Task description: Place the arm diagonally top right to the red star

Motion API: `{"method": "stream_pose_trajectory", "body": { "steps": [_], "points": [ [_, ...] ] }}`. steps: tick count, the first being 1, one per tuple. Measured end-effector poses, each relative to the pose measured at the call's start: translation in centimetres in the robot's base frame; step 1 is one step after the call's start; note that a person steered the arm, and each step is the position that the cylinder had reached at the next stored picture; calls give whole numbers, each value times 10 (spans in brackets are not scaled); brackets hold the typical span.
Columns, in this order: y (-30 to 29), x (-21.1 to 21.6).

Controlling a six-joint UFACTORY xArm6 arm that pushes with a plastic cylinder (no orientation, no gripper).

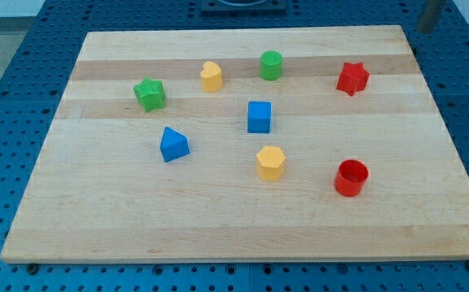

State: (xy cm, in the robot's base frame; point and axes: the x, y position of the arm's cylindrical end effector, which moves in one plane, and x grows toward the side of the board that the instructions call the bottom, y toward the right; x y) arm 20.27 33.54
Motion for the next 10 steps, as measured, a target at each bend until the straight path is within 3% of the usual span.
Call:
{"method": "stream_pose_trajectory", "body": {
  "steps": [4,5,10],
  "points": [
    [-19,2],
    [-55,34],
    [-56,35]
  ]
}}
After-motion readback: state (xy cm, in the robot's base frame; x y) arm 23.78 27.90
